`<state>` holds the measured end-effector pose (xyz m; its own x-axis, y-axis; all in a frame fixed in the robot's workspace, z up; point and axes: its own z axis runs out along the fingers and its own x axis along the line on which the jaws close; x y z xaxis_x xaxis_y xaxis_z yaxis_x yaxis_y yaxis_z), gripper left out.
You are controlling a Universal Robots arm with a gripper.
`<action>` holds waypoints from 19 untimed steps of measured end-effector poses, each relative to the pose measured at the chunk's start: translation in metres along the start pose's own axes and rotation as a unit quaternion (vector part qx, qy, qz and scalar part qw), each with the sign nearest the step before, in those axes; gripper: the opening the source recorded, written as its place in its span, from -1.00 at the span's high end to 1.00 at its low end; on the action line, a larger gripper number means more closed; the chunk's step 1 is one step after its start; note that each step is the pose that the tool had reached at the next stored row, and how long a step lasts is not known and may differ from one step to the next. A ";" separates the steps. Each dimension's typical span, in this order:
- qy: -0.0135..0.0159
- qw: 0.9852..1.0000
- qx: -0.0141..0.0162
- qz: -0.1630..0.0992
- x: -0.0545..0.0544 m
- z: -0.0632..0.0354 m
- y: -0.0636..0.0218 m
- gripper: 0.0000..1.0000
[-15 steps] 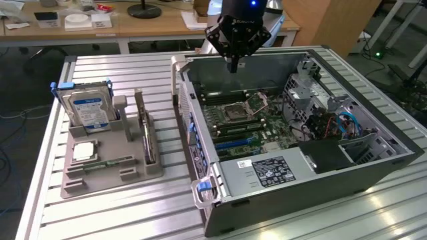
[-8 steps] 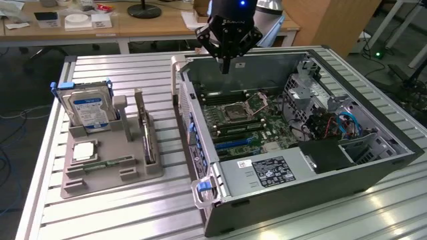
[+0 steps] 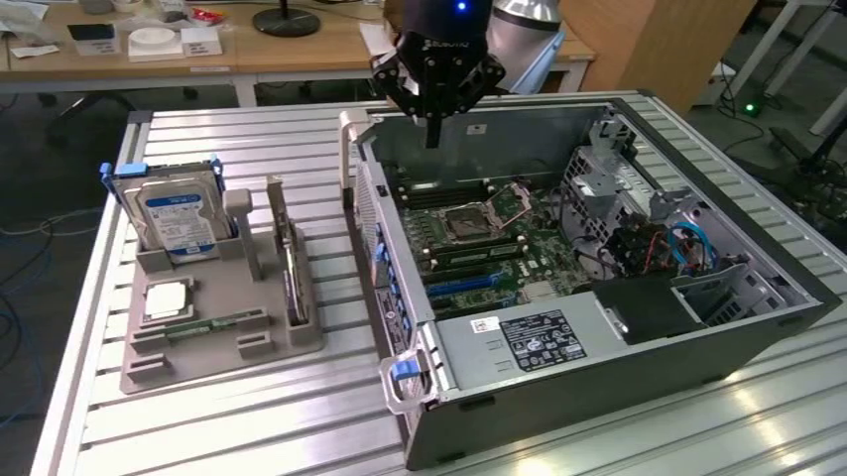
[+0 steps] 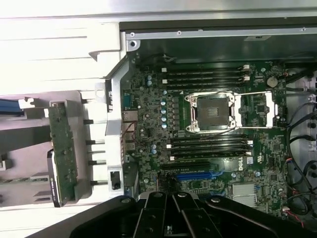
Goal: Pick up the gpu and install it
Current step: 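Reach for the gpu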
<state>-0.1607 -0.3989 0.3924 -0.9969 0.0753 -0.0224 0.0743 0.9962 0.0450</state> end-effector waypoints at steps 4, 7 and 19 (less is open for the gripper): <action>0.000 1.000 0.000 0.000 0.008 0.0000 -0.0006 0.80; 0.000 1.000 0.000 0.000 0.013 0.0000 -0.0011 0.80; 0.001 1.000 0.000 0.000 0.031 0.0001 -0.0029 0.80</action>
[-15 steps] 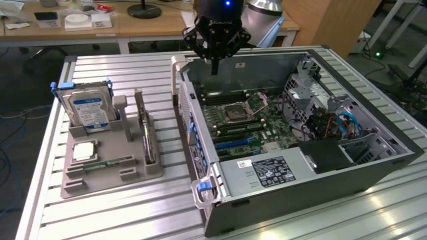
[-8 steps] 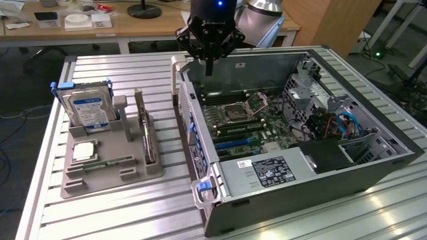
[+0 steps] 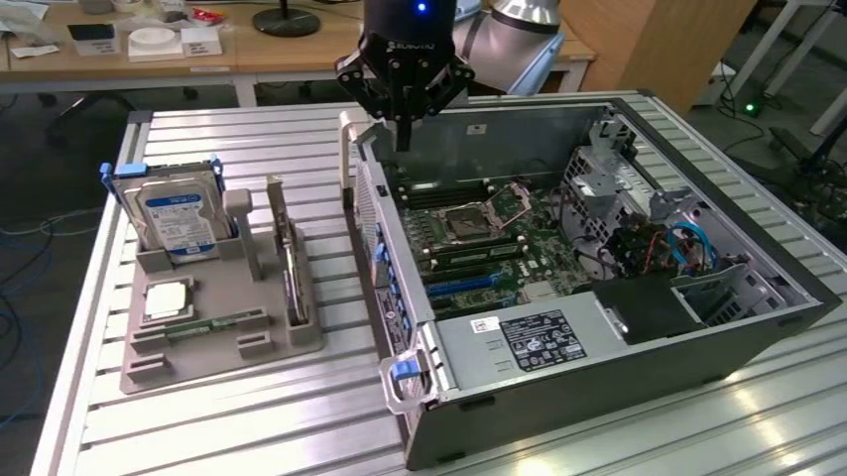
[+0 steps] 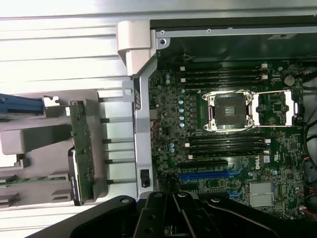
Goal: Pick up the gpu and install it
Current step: 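Reach for the gpu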
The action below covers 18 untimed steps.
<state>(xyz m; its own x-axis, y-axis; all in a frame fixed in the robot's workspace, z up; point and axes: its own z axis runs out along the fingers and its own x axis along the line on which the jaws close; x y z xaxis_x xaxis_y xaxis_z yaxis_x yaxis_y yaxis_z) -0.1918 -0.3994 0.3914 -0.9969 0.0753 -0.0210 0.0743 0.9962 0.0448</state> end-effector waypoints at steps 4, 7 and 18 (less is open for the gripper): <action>0.000 1.000 0.000 0.000 0.007 0.0000 -0.0008 0.80; 0.000 1.000 0.000 0.000 0.011 0.0001 -0.0012 0.80; 0.001 1.000 0.000 0.000 0.033 0.0001 -0.0041 0.80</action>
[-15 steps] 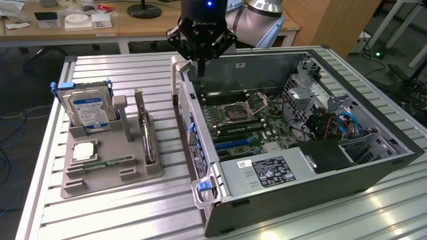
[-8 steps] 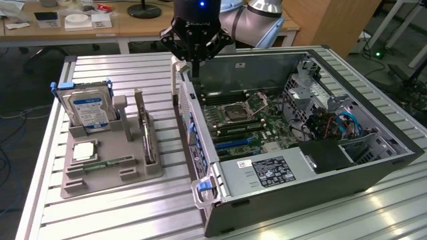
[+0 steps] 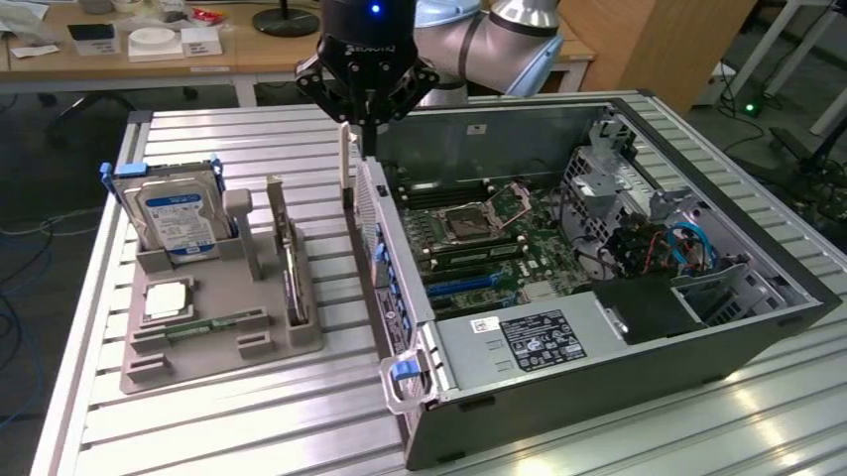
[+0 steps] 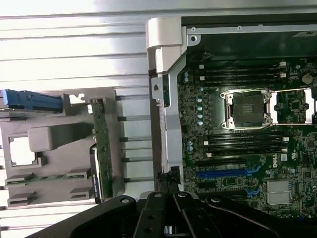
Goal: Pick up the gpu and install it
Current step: 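Reach for the gpu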
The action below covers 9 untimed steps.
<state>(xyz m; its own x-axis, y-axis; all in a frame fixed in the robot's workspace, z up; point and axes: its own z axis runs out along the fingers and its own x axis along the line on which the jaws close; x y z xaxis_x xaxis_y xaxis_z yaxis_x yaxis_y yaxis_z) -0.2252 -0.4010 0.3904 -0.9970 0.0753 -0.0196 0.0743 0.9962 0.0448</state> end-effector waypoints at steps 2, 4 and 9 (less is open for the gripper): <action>0.000 1.000 0.000 0.000 0.005 0.0000 -0.0006 0.80; 0.000 1.000 0.000 0.000 0.010 -0.0001 -0.0014 0.80; 0.000 1.000 0.000 0.000 0.022 -0.0002 -0.0031 0.80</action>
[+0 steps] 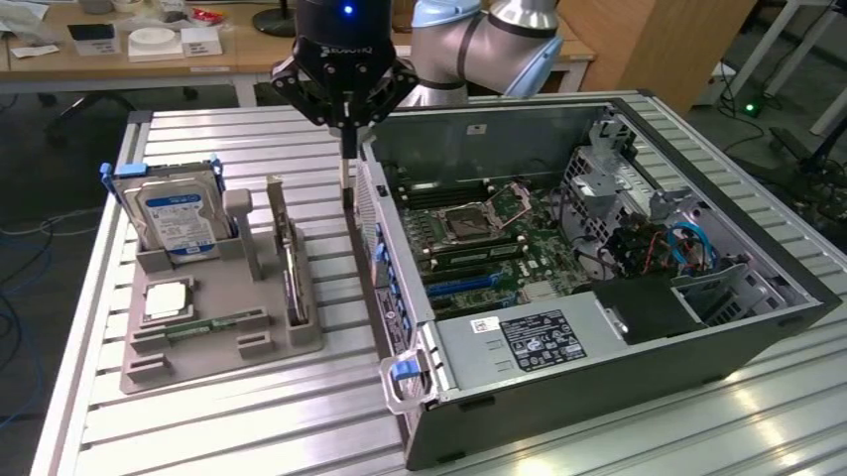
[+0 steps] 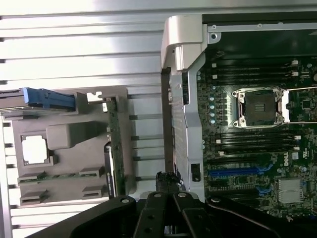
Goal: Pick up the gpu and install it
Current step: 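Reach for the gpu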
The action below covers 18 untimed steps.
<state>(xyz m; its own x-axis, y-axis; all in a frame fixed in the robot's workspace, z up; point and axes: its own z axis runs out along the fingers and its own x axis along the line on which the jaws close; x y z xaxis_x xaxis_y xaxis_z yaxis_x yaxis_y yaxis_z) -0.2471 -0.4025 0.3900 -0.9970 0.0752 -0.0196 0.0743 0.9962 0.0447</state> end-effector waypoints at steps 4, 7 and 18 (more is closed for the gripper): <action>0.000 1.000 0.000 0.000 0.008 0.0000 -0.0012 0.80; 0.000 1.000 0.000 0.000 0.013 0.0000 -0.0018 0.80; 0.000 1.000 0.000 0.000 0.032 0.0001 -0.0042 0.80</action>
<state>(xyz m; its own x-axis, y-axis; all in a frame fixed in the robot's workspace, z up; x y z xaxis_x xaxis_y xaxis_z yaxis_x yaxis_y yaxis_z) -0.2797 -0.4043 0.3891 -0.9970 0.0753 -0.0195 0.0744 0.9962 0.0447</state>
